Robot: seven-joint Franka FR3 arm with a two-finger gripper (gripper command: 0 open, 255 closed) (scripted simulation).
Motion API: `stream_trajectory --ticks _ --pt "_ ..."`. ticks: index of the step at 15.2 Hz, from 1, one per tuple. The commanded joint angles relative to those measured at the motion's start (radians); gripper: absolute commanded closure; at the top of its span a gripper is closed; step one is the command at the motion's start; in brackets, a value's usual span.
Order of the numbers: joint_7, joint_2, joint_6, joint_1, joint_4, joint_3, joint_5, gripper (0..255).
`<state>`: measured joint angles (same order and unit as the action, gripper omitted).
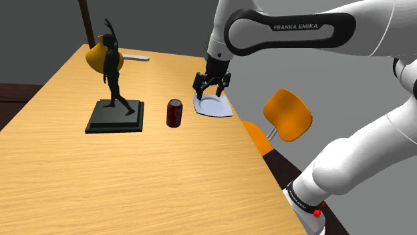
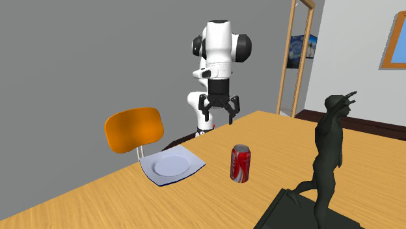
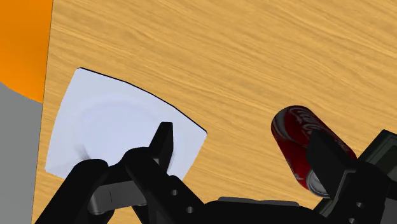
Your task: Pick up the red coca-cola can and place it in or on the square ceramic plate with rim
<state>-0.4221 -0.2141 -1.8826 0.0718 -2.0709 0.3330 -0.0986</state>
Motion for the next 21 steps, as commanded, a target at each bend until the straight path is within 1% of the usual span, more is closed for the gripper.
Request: stream_trajectory --ticks 1,6,9,10,17,21 --pt "-0.051 0.076 -0.014 0.003 0.058 0.024 0.025 0" --pt "-0.192 0.279 -0.022 0.034 0.236 0.074 0.111 0" --pt "-0.271 0.408 -0.008 0.069 0.364 0.088 0.171 0" --pt "-0.279 0.423 -0.005 0.076 0.380 0.087 0.177 0" --pt "-0.287 0.445 -0.100 0.077 0.305 0.083 0.189 0" --pt "-0.287 0.445 -0.100 0.077 0.305 0.083 0.189 0"
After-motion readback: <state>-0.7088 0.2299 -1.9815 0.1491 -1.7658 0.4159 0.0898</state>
